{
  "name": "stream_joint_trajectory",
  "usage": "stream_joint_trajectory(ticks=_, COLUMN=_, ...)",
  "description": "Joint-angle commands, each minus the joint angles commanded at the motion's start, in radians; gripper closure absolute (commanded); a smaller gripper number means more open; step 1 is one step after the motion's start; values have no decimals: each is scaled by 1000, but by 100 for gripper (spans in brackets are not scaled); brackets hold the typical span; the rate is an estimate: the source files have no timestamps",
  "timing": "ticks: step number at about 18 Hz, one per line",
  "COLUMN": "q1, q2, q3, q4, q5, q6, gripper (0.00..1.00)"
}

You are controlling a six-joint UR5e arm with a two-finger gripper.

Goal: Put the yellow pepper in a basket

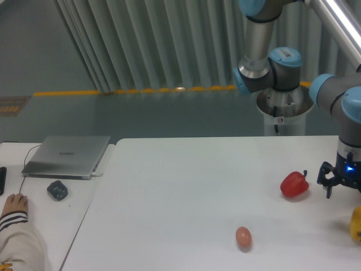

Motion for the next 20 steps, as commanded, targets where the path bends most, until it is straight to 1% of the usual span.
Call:
stream_joint_trajectory(ticks=5, q1=5, q2=-26, q3=23, q4=3, q5=6, q6=2, gripper=0)
stream_joint_trajectory(ticks=7, q1=5, q2=-40, q3=32, q4=8, q5=41, q6=2, gripper=0)
stream_joint_trajectory(ticks=9, q1=5, q2=-48, q3=32, q4=9, q5=67, q6=3, gripper=0)
stream_joint_trajectory(ticks=12, q1=6, q2=-69, q3=34, q4=35, q5=72, q6=3, gripper=0)
stream_joint_trajectory(ticks=14, q1=11, q2=-77, q3=35, q4=41, q5=72, q6=3, gripper=0)
stream_joint_trajectory(ticks=20, q1=11, q2=-87, q3=34, q4=43, q5=74, q6=2, gripper=0)
